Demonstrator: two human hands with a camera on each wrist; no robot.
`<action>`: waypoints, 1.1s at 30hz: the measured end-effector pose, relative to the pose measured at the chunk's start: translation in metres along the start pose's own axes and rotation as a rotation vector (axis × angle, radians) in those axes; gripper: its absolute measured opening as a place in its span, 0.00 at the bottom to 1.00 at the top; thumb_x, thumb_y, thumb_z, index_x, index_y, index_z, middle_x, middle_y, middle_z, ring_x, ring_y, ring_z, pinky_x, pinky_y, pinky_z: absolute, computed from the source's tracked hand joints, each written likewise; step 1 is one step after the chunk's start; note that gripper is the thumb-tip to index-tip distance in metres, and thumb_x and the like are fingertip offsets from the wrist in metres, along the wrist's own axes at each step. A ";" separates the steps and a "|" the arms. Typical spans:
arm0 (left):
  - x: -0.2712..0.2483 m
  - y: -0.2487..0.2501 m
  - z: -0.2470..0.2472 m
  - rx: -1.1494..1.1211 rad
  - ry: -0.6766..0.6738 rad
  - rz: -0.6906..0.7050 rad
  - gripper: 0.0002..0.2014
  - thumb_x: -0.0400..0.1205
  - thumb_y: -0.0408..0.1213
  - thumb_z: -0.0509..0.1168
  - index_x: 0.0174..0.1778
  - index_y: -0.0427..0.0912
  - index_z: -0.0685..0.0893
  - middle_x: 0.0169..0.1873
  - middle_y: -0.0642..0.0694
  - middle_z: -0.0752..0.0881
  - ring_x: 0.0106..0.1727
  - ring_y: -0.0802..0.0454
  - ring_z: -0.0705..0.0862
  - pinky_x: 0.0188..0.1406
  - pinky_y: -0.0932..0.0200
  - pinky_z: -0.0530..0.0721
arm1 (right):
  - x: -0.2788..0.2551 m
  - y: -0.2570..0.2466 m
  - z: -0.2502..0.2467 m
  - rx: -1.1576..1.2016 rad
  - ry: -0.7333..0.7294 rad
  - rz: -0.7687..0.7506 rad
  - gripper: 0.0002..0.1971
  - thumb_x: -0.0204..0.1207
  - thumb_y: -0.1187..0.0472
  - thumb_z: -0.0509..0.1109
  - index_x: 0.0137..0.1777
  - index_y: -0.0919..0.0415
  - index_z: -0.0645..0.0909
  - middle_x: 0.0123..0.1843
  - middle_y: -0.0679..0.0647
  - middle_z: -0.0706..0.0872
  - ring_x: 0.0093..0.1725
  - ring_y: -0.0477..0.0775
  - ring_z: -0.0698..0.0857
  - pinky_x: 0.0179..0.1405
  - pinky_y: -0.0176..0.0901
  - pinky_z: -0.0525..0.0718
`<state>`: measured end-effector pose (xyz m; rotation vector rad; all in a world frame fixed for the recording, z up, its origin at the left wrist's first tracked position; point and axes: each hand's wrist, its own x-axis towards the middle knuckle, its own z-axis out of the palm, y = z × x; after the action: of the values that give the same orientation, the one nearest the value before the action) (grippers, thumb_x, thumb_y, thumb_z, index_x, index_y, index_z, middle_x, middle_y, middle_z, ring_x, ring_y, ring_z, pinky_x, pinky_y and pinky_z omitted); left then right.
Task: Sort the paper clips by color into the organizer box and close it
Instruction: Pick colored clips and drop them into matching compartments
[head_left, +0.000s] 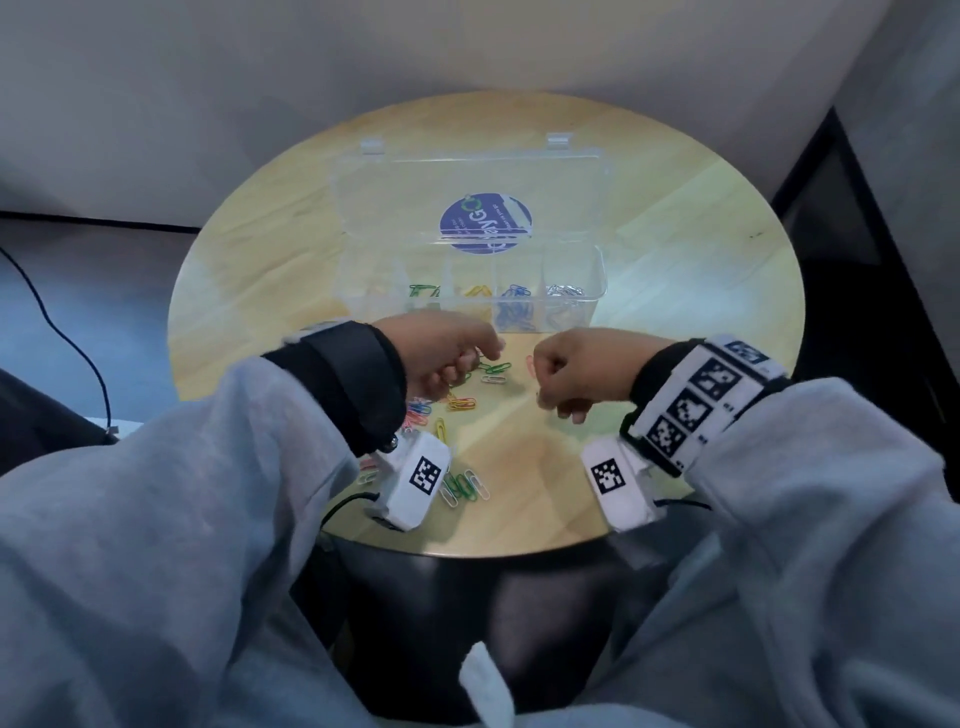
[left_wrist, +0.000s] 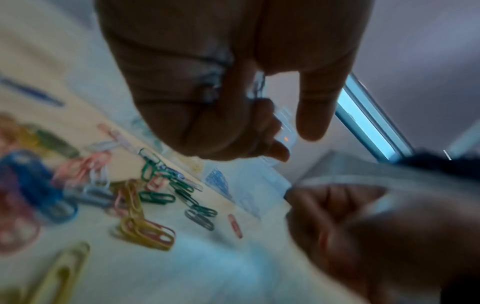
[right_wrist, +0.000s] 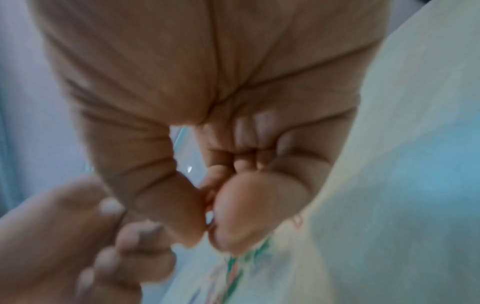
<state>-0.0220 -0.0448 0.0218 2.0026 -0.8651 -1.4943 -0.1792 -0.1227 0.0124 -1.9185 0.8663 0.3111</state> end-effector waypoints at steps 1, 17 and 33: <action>0.002 0.003 0.004 0.170 0.031 0.040 0.10 0.80 0.38 0.65 0.32 0.44 0.74 0.21 0.50 0.69 0.20 0.55 0.64 0.18 0.69 0.60 | -0.002 0.002 -0.005 0.114 0.025 0.000 0.10 0.74 0.72 0.68 0.35 0.60 0.74 0.31 0.55 0.82 0.30 0.52 0.82 0.32 0.37 0.83; 0.041 0.024 0.051 1.224 0.156 0.238 0.09 0.83 0.38 0.60 0.57 0.42 0.81 0.43 0.47 0.78 0.45 0.46 0.77 0.26 0.62 0.63 | -0.021 0.022 -0.042 0.859 0.243 -0.021 0.10 0.81 0.69 0.55 0.43 0.66 0.77 0.32 0.55 0.75 0.28 0.48 0.73 0.20 0.30 0.74; 0.017 0.024 0.010 0.411 0.097 -0.043 0.07 0.77 0.35 0.60 0.32 0.43 0.74 0.27 0.47 0.74 0.22 0.53 0.69 0.21 0.68 0.63 | -0.004 -0.004 -0.034 0.902 0.136 0.027 0.16 0.74 0.79 0.47 0.47 0.68 0.75 0.38 0.60 0.75 0.34 0.52 0.77 0.31 0.33 0.84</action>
<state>-0.0326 -0.0734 0.0253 2.3750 -1.1692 -1.3075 -0.1839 -0.1487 0.0341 -1.0904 0.9108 -0.1875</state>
